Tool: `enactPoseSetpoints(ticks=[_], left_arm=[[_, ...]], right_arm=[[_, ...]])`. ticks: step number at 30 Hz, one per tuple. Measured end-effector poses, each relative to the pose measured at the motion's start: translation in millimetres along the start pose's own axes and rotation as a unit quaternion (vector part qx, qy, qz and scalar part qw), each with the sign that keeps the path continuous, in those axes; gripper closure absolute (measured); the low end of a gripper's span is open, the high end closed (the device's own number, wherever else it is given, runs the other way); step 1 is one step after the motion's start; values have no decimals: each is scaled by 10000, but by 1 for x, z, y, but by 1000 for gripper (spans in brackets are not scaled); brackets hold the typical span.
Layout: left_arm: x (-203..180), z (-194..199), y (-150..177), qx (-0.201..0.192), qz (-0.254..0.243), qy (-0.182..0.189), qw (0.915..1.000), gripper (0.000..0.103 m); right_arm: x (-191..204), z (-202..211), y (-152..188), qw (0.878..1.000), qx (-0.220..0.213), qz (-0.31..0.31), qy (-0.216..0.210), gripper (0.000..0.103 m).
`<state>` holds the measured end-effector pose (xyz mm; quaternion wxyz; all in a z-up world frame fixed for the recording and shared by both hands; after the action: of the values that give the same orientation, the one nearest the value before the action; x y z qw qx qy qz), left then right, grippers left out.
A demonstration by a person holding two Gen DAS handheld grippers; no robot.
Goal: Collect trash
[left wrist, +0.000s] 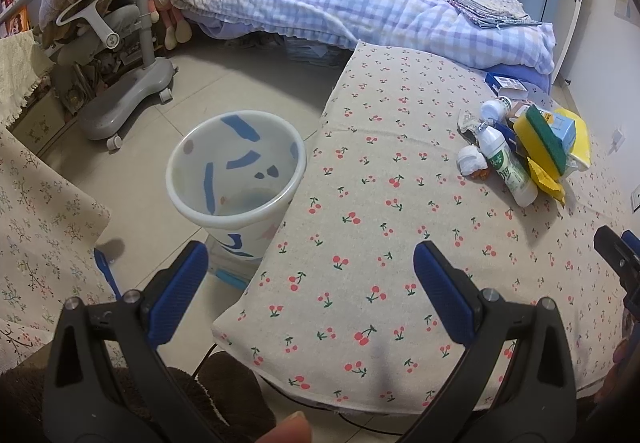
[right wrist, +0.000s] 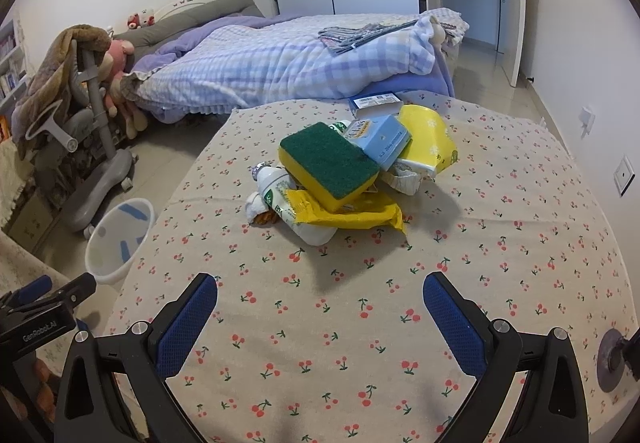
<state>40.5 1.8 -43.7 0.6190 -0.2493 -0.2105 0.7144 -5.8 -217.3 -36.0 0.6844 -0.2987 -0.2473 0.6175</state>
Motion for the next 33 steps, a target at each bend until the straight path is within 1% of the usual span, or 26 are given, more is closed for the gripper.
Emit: enactPoseSetpoints(ticks=[15, 33], left_arm=[[1, 3, -3, -28, 32, 6, 10000, 1], [4, 4, -7, -38, 64, 1, 10000, 1]], right_arm=[[7, -1, 2, 10000, -8, 77, -4, 0], [7, 1, -2, 10000, -27, 50, -51, 0]])
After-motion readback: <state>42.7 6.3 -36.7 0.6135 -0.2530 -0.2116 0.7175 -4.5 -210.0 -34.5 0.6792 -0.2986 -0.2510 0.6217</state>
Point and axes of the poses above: each gripper's, at about its wrist camera, not at the fingertips, and z roughly against the way its jaws point, x to its left, y to its underside, the point moved 6 cm from there along -z, roughly the way its jaws point, and after that the axes turned 11 degrees about z, right-handed, at the moved point
